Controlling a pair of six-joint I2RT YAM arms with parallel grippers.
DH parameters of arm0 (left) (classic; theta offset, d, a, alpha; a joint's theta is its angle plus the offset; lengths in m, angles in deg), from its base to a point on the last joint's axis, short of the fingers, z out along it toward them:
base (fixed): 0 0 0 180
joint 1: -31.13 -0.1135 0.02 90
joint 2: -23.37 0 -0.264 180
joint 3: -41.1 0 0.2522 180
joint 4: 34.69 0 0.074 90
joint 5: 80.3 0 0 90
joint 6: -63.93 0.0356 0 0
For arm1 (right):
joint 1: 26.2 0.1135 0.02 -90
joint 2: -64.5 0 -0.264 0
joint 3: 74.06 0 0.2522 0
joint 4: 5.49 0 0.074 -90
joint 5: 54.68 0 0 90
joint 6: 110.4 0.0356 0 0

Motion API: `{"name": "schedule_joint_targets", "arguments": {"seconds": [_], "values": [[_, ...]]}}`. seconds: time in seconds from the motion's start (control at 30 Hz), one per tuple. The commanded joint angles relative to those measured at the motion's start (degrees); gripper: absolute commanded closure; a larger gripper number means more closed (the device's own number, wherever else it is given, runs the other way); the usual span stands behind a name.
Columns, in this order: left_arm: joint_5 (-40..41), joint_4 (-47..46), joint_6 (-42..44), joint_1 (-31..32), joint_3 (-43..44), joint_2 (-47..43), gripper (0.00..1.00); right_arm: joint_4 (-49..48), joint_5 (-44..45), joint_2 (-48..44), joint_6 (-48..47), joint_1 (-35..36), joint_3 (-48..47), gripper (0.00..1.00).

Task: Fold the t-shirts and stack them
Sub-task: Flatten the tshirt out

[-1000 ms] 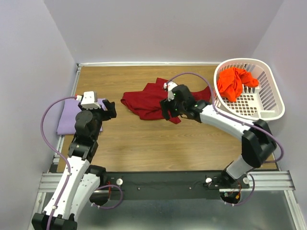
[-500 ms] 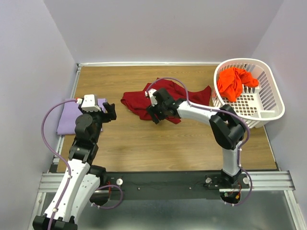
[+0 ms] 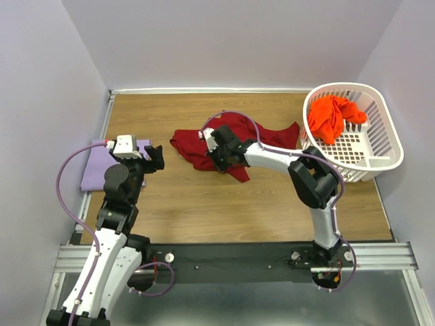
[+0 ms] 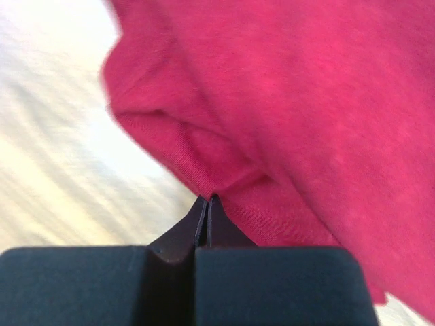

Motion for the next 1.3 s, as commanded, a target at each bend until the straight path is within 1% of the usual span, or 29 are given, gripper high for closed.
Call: {"name": "schedule_joint_targets", "arguments": {"seconds": [0.0,0.03,0.1,0.13,0.17,0.23,0.27,0.3,0.33,0.37,0.4,0.43,0.47,0.5,0.53,0.57,0.6,0.63,0.67,0.73,0.8,0.83,0.9,0.97,1.03,1.07,1.17,1.27], "values": [[-1.36,-1.42,1.1,0.21,-0.4,-0.9,0.15,0.63,-7.77,-2.39,4.15,3.3,-2.53,1.0],[-1.36,-1.42,1.01,0.21,-0.4,-1.07,0.15,0.63,-9.01,-3.01,6.09,3.91,-3.23,1.0],[-1.36,-1.24,1.01,0.2,-0.4,-1.43,0.15,0.54,-14.01,-4.41,8.47,5.23,-4.64,1.0],[-1.27,-1.15,1.01,0.29,-0.4,-1.51,0.15,0.36,-17.51,-5.81,11.44,5.5,-6.56,1.0],[-1.19,-1.07,1.01,0.21,-0.4,-1.6,0.15,0.01,-18.85,-6.61,12.95,5.76,-7.45,1.0],[-1.01,-1.07,1.01,0.29,-0.4,-1.69,0.15,-1.21,-18.87,-8.54,16.02,5.85,-9.12,0.99],[-0.83,-1.07,0.93,0.29,-0.4,-1.69,0.15,-1.65,-16.16,-8.81,18.65,5.76,-10.78,0.99],[-0.83,-1.07,0.93,0.21,-0.4,-1.6,0.15,-1.57,-15.18,-8.99,19.28,5.76,-11.93,0.99],[-0.83,-1.07,0.84,0.29,-0.4,-1.6,0.15,-1.57,-15.08,-8.99,19.55,5.76,-12.81,0.86],[-0.75,-0.98,0.75,0.21,-0.49,-1.6,0.15,-1.48,-15.87,-8.73,19.64,5.76,-14.21,0.66],[-0.66,-0.98,0.75,0.21,-0.49,-1.52,0.15,-1.48,-16.4,-8.55,19.64,5.85,-14.4,0.66],[-0.48,-0.98,0.58,0.21,-0.58,-1.51,0.15,-1.57,-16.31,-8.55,19.55,5.76,-14.31,0.51],[0.04,-0.8,0.49,0.29,-0.58,-1.6,0.15,-1.48,-15.44,-8.81,19.29,5.76,-13.53,0.45],[0.39,-0.63,0.31,0.21,-0.66,-1.52,0.15,-1.48,-11.95,-10.29,19.12,5.85,-11.08,0.41],[0.57,-0.45,-0.39,0.21,-0.66,-1.43,0.15,-1.4,-9.4,-11.18,18.77,5.68,-9.23,0.41],[0.57,-0.19,-0.65,0.21,-0.66,-1.17,0.15,-1.48,-4.24,-12.32,18.33,4.98,-7.3,0.4],[0.4,-0.1,-1.27,0.29,-0.58,-0.82,0.15,-1.4,-2.53,-14.16,18.32,4.19,-3.1,0.4],[-0.21,1.82,-3.19,0.29,-0.23,-0.2,0.15,-1.31,-1.73,-15.65,19.02,1.48,0.68,0.41],[-0.74,1.83,-4.34,0.29,-0.22,0.24,0.15,-1.31,-1.81,-15.67,19.55,-0.2,0.72,0.41],[-2.41,3.23,-6.8,0.21,-0.22,1.12,0.15,-1.31,-2.51,-17.16,20.34,-3.97,6.05,0.42],[-4.43,4.38,-10.3,0.21,-0.66,3.13,0.15,-1.4,-2.87,-17.34,20.0,-8.71,8.44,0.42],[-5.22,5.43,-10.93,0.29,-0.75,4.1,0.15,-1.48,-2.95,-16.99,19.3,-9.87,9.15,0.42],[-6.37,6.4,-13.12,0.29,-1.1,6.9,0.14,-1.4,-3.39,-15.33,17.28,-12.95,9.42,0.42],[-8.73,7.28,-14.36,0.29,-1.19,8.67,0.14,-1.48,-5.49,-11.55,16.13,-15.75,7.94,0.43],[-9.01,8.07,-16.3,0.29,-1.37,11.31,0.14,-1.57,-6.29,-8.13,15.78,-17.34,6.18,0.42],[-9.35,8.25,-17.0,0.29,-1.54,12.36,0.14,-1.48,-6.64,-4.72,15.51,-18.14,5.21,0.42],[-11.98,8.43,-20.42,0.47,-1.89,16.58,0.14,-1.48,-7.79,1.27,17.53,-22.43,0.64,0.42],[-11.74,9.04,-23.33,1.7,-1.98,21.49,0.14,-1.48,-6.13,3.57,21.04,-26.04,-2.44,0.42]]}}
